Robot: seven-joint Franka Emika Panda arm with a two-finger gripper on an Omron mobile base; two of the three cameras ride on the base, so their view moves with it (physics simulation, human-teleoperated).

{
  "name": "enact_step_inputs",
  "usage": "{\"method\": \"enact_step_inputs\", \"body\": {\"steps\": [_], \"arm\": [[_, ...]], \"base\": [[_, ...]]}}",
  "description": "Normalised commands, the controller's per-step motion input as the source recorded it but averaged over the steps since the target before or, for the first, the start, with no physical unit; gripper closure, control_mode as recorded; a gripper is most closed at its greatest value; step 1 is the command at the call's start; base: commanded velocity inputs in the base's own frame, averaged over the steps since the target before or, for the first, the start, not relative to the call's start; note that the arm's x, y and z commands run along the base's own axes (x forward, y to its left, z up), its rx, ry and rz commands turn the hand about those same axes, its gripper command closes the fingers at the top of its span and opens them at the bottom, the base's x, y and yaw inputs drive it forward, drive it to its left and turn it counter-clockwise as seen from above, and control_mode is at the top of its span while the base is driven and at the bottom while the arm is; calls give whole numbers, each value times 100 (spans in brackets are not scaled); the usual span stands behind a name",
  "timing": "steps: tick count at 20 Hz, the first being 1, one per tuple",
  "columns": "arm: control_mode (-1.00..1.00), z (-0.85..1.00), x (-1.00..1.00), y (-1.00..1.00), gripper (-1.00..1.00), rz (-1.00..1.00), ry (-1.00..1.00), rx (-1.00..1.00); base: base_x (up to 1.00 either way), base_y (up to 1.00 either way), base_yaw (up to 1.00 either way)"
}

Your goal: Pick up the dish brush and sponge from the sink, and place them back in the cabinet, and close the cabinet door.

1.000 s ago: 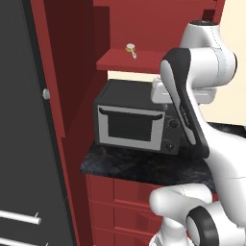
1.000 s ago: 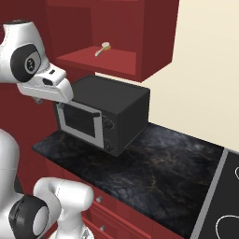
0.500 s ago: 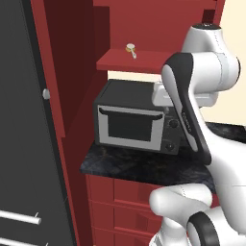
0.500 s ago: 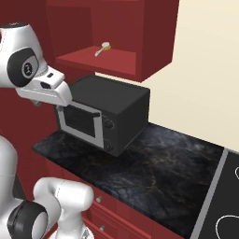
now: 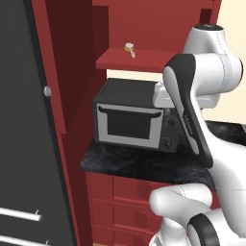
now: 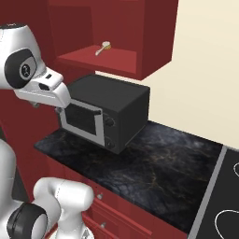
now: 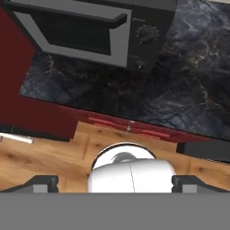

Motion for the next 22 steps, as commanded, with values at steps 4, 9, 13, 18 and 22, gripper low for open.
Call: {"method": "enact_step_inputs", "body": {"steps": [4, 9, 13, 18, 22], "arm": [[100, 0, 0, 0, -100, 0, 0, 0], [100, 0, 0, 0, -100, 0, 0, 0], [100, 0, 0, 0, -100, 0, 0, 0], [100, 0, 0, 0, -100, 0, 0, 0], [100, 0, 0, 0, -100, 0, 0, 0]], "base": [[-72, -20, -19], [-80, -31, -29], [-72, -37, -40], [-67, -37, -44], [-62, -40, -48]]}}
